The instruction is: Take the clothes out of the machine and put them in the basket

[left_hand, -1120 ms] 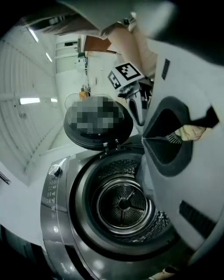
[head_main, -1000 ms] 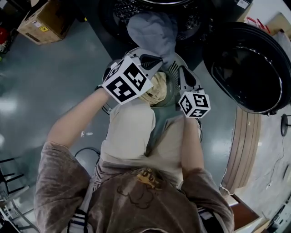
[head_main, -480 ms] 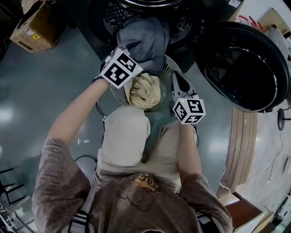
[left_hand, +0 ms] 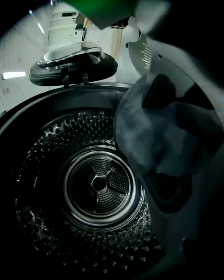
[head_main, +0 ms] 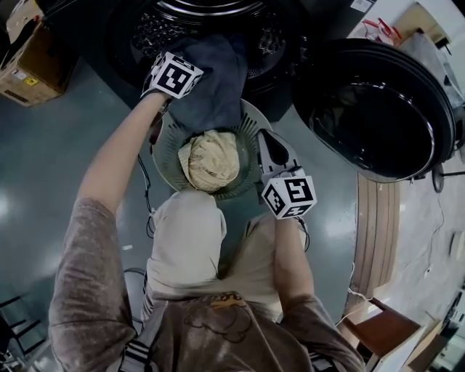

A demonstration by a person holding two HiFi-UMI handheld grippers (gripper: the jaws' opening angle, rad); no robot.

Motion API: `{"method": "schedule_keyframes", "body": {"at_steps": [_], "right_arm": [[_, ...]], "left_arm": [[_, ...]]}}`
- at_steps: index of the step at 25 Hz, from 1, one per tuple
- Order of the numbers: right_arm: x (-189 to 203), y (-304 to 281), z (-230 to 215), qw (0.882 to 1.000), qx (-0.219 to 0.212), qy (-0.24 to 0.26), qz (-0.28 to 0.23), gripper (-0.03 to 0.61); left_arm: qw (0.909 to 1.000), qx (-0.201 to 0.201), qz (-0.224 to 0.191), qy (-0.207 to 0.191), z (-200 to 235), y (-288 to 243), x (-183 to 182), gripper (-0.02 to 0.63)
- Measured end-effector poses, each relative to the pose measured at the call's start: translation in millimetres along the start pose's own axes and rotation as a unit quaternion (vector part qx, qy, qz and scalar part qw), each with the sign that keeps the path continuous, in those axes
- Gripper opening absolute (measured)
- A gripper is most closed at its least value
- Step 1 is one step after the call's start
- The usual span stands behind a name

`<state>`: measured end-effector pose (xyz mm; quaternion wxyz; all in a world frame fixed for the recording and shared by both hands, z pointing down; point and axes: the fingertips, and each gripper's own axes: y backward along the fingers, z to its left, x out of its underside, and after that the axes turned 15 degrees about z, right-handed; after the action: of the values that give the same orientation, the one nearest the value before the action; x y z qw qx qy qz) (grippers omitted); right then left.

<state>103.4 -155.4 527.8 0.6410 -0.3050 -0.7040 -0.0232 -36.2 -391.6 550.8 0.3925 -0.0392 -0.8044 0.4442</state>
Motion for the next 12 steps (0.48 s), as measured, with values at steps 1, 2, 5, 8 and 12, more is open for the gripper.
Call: {"method": "schedule_keyframes", "body": {"at_steps": [1, 2, 5, 8, 12], "right_arm": [[1, 0, -2, 1.000, 0.003, 0.001, 0.002, -0.002], [2, 0, -4, 1.000, 0.006, 0.001, 0.004, -0.002], [4, 2, -11, 1.000, 0.015, -0.004, 0.007, -0.002], [2, 4, -16, 1.000, 0.020, -0.008, 0.004, -0.002], [4, 1, -16, 1.000, 0.020, -0.009, 0.007, -0.002]], "left_arm": [[0.9999, 0.006, 0.011, 0.003, 3, -10, 1, 0.454], [0.9996, 0.014, 0.023, 0.009, 4, -19, 3, 0.454], [0.9975, 0.036, 0.054, 0.028, 6, -39, 11, 0.454], [0.9959, 0.057, 0.066, 0.027, 0, -44, 11, 0.399], [0.9952, 0.070, 0.067, 0.013, -15, -39, 8, 0.224]]}}
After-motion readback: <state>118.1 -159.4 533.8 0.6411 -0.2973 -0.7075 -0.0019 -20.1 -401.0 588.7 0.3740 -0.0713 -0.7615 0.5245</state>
